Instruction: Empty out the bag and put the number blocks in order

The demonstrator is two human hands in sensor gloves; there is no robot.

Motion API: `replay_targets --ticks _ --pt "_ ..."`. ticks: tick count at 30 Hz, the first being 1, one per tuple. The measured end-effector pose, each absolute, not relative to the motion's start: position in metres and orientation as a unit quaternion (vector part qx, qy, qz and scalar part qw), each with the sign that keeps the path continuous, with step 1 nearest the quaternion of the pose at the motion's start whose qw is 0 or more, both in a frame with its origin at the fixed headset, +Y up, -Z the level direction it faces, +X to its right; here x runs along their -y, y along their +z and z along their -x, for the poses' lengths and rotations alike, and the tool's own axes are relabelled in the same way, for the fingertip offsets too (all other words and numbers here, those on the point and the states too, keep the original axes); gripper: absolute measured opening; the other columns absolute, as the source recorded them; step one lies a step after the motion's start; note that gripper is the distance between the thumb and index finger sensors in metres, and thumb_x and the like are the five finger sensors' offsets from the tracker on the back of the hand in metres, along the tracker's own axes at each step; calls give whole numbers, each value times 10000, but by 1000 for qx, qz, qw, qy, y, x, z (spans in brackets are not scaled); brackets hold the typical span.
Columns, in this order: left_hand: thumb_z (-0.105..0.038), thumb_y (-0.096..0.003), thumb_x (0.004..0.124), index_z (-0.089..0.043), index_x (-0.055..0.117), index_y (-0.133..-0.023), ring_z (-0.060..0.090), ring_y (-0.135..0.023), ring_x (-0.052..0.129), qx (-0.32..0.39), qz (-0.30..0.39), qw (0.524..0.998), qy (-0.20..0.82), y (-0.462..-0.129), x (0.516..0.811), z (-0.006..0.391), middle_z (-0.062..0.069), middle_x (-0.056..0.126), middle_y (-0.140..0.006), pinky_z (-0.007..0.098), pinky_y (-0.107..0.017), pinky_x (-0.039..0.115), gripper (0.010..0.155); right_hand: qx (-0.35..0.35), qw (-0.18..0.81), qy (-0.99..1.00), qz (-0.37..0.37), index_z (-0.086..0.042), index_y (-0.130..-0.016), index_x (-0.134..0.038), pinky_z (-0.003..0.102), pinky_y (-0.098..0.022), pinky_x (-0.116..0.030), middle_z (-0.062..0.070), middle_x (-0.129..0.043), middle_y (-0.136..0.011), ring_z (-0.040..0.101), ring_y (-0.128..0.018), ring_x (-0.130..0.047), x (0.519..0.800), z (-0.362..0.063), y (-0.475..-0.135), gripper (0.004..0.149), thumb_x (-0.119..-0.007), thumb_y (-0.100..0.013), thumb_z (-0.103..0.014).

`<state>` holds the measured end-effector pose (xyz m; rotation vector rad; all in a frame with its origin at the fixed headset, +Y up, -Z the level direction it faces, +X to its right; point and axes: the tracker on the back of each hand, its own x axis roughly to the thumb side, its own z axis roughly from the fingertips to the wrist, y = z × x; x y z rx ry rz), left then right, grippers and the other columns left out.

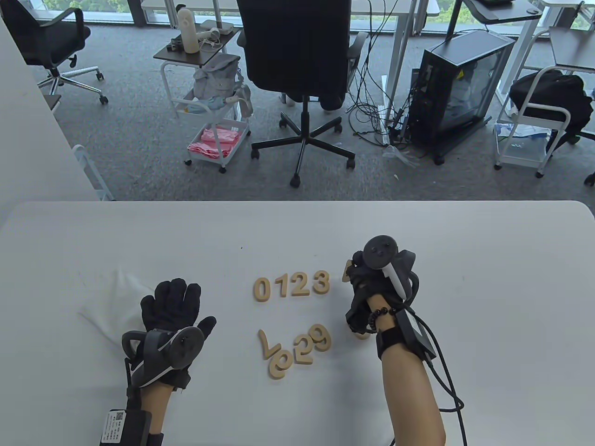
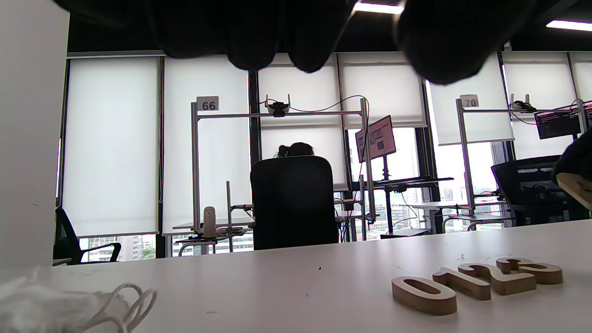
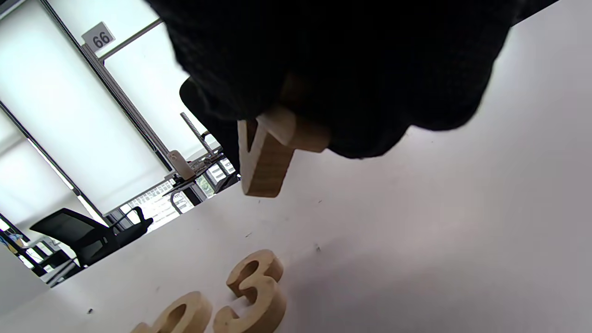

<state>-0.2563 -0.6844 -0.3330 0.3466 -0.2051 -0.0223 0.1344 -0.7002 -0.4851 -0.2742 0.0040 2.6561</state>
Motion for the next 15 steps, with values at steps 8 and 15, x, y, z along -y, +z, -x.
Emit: replay_targets --ticks 8,15 --pt "-534 -490 752 -89 611 -1091 598 -1020 627 101 -172 980 -12 -334 684 256 286 557 -1129 783 -670 522 761 -24 179 975 131 -104 -915 -835 356 -349 -994 150 -968 -762 287 -490 -1084 724 -123 -510 491 -904 -453 -253" --pt "-535 -490 752 -87 612 -1091 598 -1020 627 97 -172 980 -9 -334 683 257 289 555 -1129 783 -670 521 762 -49 142 980 132 -98 -913 -838 340 -331 -1006 160 -973 -749 275 -460 -1100 741 -112 -522 498 -908 -445 -253"
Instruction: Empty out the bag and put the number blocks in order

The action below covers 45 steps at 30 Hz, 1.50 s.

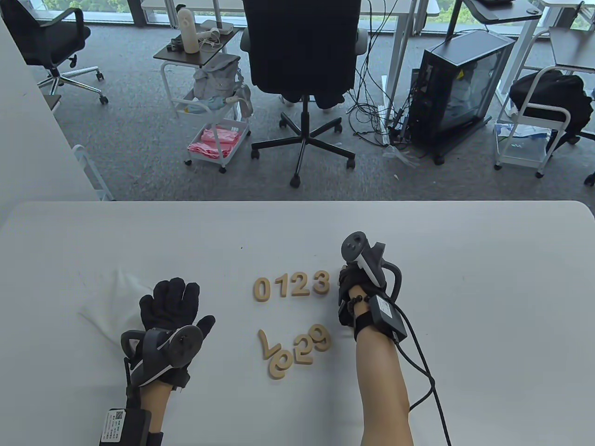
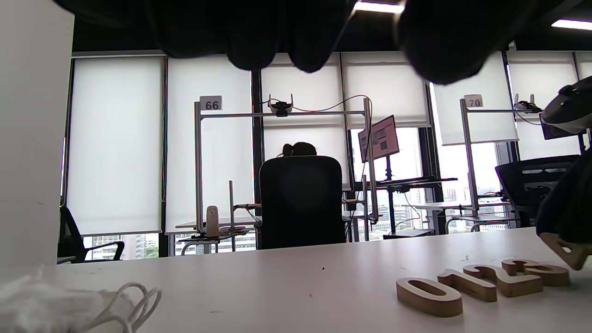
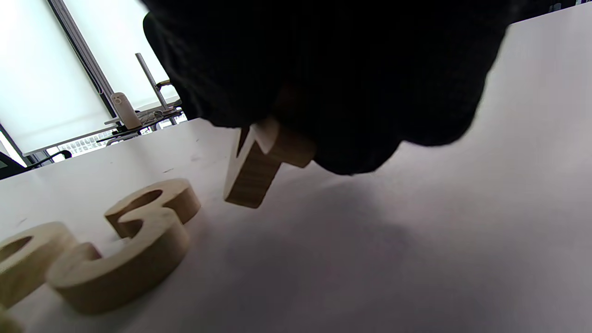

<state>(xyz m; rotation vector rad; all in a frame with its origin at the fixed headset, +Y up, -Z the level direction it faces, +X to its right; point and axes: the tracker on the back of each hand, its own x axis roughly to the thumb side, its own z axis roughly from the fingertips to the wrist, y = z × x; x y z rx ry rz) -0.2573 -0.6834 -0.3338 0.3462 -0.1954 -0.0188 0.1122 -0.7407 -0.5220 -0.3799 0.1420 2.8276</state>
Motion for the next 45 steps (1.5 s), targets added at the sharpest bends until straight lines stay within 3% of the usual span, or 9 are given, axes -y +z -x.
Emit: replay_targets --ticks 9,21,34,40,45 --pt "-535 -490 752 -88 613 -1091 597 -1020 629 97 -169 981 -10 -335 683 257 291 556 -1129 784 -669 521 762 -62 123 980 143 -90 -878 -876 335 -318 -1013 179 -981 -735 271 -430 -1114 747 -110 -530 463 -906 -444 -249" --pt "-536 -490 751 -88 611 -1092 600 -1020 625 96 -165 981 -16 -335 683 257 288 556 -1130 784 -670 519 763 -70 78 988 110 -96 -895 -856 334 -323 -986 129 -971 -715 250 -415 -1087 756 -105 -532 478 -899 -445 -250" --pt "-535 -490 752 -85 608 -1093 599 -1019 628 93 -166 982 -13 -335 683 258 290 556 -1129 783 -670 520 766 -83 80 988 105 -100 -941 -811 363 -365 -970 160 -940 -777 285 -470 -1069 756 -105 -532 507 -874 -467 -271" --pt "-535 -489 752 -86 611 -1091 598 -1020 627 94 -166 982 -13 -335 683 258 289 556 -1129 783 -669 522 764 -66 92 989 95 -95 -964 -783 400 -406 -952 176 -906 -834 316 -541 -1047 738 -113 -527 522 -824 -494 -317" --pt "-536 -490 751 -88 610 -1092 599 -1020 626 99 -167 981 -15 -335 683 256 290 557 -1129 784 -669 521 763 -26 136 990 35 -90 -994 -744 490 -500 -893 207 -831 -925 402 -677 -980 702 -116 -499 550 -790 -511 -350"
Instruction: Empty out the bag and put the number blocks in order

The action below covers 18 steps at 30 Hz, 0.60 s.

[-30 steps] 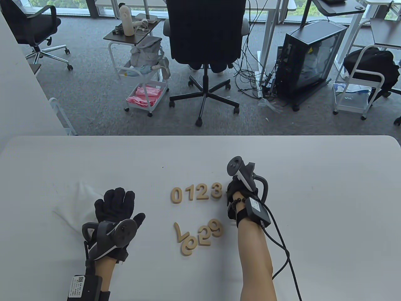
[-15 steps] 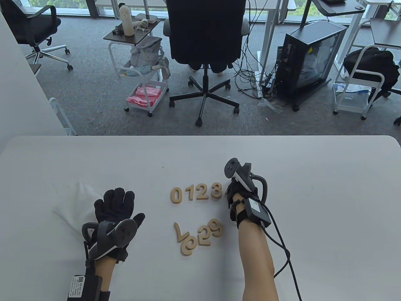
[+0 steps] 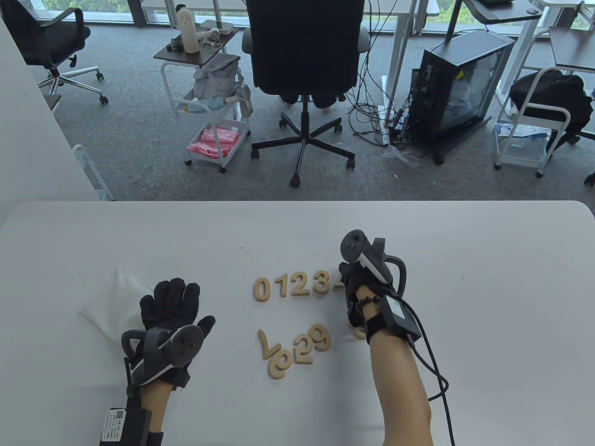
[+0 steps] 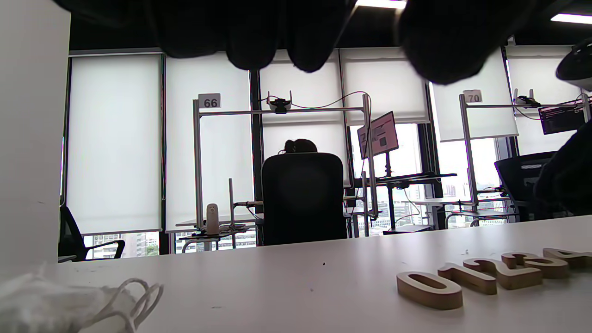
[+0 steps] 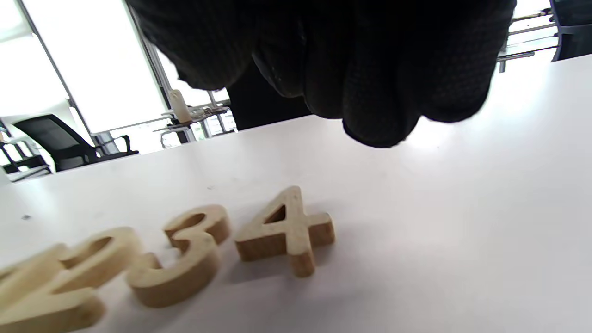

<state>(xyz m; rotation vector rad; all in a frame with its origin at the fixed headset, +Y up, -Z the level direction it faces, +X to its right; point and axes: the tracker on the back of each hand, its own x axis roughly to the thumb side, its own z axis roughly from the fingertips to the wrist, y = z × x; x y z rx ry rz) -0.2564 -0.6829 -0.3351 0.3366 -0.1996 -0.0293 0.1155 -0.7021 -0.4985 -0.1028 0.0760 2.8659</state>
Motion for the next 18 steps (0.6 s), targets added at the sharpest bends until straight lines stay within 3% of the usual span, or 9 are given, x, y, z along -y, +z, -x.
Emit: replay_targets --ticks 9,12,18 --pt "-533 -491 751 -84 612 -1091 602 -1017 627 107 -173 979 -13 -331 682 251 291 558 -1127 785 -667 520 762 32 202 972 -115 -121 -1037 -693 623 -642 -748 227 -708 -1044 523 -881 -802 659 -111 -409 581 -765 -527 -389" --pt "-535 -491 751 -85 611 -1092 602 -1018 626 113 -173 978 -15 -330 682 248 290 558 -1128 785 -668 520 764 30 211 964 -158 -133 -1064 -653 682 -693 -634 234 -615 -1104 578 -963 -646 657 -104 -385 611 -766 -527 -402" --pt "-534 -491 751 -85 611 -1092 603 -1017 626 116 -172 978 -11 -330 682 247 292 558 -1128 786 -667 520 763 29 171 960 -219 -169 -1075 -642 732 -715 -531 220 -572 -1140 595 -1010 -553 665 -87 -353 623 -784 -517 -408"
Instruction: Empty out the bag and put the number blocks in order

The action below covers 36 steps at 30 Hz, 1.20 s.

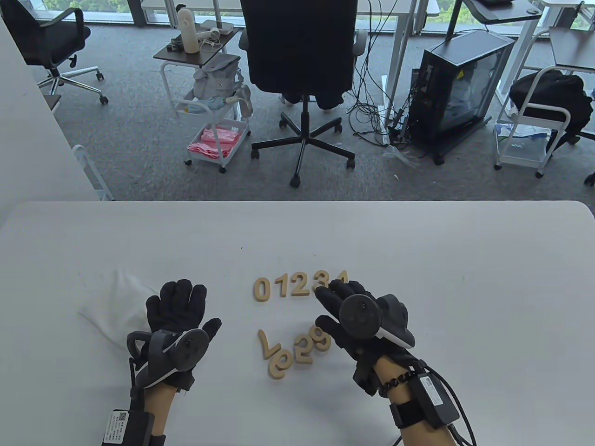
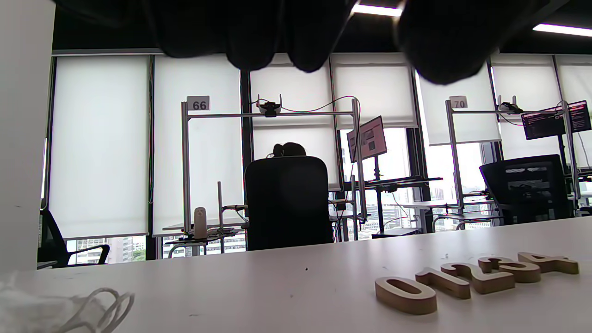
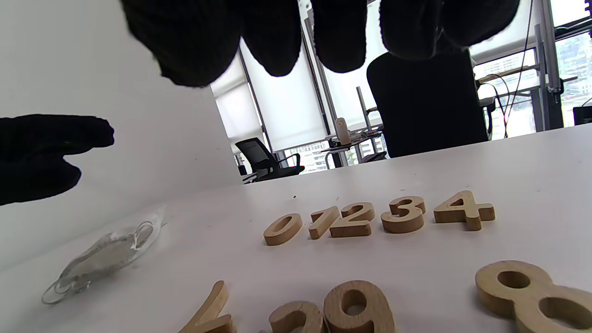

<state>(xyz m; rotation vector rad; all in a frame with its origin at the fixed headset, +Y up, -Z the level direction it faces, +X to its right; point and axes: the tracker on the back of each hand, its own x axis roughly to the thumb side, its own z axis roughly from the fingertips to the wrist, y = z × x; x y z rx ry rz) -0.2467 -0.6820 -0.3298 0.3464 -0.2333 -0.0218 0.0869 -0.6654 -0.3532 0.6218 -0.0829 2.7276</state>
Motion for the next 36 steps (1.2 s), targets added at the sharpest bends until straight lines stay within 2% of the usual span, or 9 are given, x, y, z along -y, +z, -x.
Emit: replay_targets --ticks 6,13,19,26,36 --pt "-533 -491 751 -85 611 -1091 604 -1016 626 118 -170 978 -9 -330 683 246 293 558 -1127 786 -666 519 762 -13 153 955 -252 -162 -1090 -613 769 -712 -448 230 -554 -1148 611 -1020 -501 687 -63 -350 667 -811 -503 -412" --pt "-533 -492 751 -84 611 -1092 604 -1017 624 118 -165 979 -12 -331 684 245 291 558 -1127 786 -666 519 762 -76 53 951 -294 -177 -1107 -550 770 -718 -387 215 -507 -1164 594 -1039 -435 728 -39 -353 739 -857 -474 -403" --pt "-532 -491 752 -83 611 -1091 604 -1017 624 116 -163 980 -16 -331 684 245 292 559 -1127 786 -667 518 762 -107 0 944 -311 -179 -1119 -496 764 -723 -359 186 -466 -1177 575 -1051 -395 750 -21 -356 776 -867 -471 -392" --pt "-533 -490 752 -85 610 -1092 603 -1018 625 115 -164 980 -17 -331 684 245 295 558 -1127 787 -667 518 763 -118 -57 940 -315 -193 -1125 -441 761 -723 -333 170 -445 -1184 568 -1057 -362 767 -8 -356 784 -854 -483 -371" --pt "-533 -490 752 -85 611 -1092 605 -1017 624 115 -162 980 -15 -332 684 246 292 558 -1127 787 -667 517 763 -130 -63 943 -299 -198 -1122 -447 777 -714 -328 166 -483 -1177 563 -1058 -376 771 -10 -359 747 -817 -497 -372"
